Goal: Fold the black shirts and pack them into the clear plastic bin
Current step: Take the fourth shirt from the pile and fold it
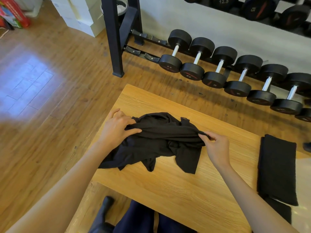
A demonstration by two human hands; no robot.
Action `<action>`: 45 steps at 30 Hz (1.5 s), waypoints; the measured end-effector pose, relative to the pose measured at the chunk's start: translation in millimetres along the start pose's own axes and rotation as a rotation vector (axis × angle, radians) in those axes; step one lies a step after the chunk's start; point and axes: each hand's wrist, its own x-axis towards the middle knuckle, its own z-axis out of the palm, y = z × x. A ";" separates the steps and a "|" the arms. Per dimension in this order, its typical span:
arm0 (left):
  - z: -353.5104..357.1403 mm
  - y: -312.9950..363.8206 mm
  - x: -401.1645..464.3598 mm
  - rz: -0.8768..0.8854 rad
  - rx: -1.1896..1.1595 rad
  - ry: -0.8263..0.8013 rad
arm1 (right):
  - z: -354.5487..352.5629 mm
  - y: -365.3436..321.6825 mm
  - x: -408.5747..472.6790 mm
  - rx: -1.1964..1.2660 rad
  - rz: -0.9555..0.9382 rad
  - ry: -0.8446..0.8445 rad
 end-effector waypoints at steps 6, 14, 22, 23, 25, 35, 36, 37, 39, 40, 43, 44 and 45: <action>1.9 25.5 0.8 -0.066 -0.255 -0.050 | 12.0 -7.9 -2.5 -0.335 -0.108 -0.072; -3.0 74.2 8.8 -0.004 -0.423 -0.084 | 37.8 -87.1 -21.6 0.098 -0.288 -0.431; -14.3 68.1 4.0 -0.119 -0.591 -0.186 | 37.6 -84.6 -21.8 0.026 -0.356 -0.359; -15.9 64.8 2.2 -0.165 -0.658 -0.199 | 36.2 -83.3 -21.7 0.023 -0.349 -0.326; -18.7 58.8 -1.9 -0.262 -0.832 -0.179 | 32.7 -79.1 -21.0 0.019 -0.333 -0.274; -18.1 67.3 -8.4 -0.274 -1.118 -0.097 | 27.9 -76.2 -25.8 -0.046 -0.269 -0.290; -17.9 67.7 -7.9 -0.248 -1.099 -0.112 | 28.8 -81.5 -25.2 -0.001 -0.241 -0.309; -17.6 67.9 -7.7 -0.223 -1.080 -0.127 | 30.1 -86.7 -24.1 0.051 -0.212 -0.333; -17.7 69.1 -7.7 -0.181 -1.052 -0.155 | 32.9 -95.7 -20.4 0.118 -0.170 -0.392; -18.3 70.2 -7.6 -0.161 -1.041 -0.168 | 33.9 -99.1 -18.1 0.127 -0.158 -0.428; -21.3 73.9 -7.6 -0.117 -1.020 -0.198 | 35.1 -103.1 -12.5 0.117 -0.133 -0.511; -22.1 74.7 -7.4 -0.109 -1.017 -0.203 | 34.7 -103.5 -11.6 0.125 -0.135 -0.518; -22.5 75.0 -7.0 -0.109 -1.015 -0.206 | 34.1 -103.7 -11.5 0.151 -0.147 -0.516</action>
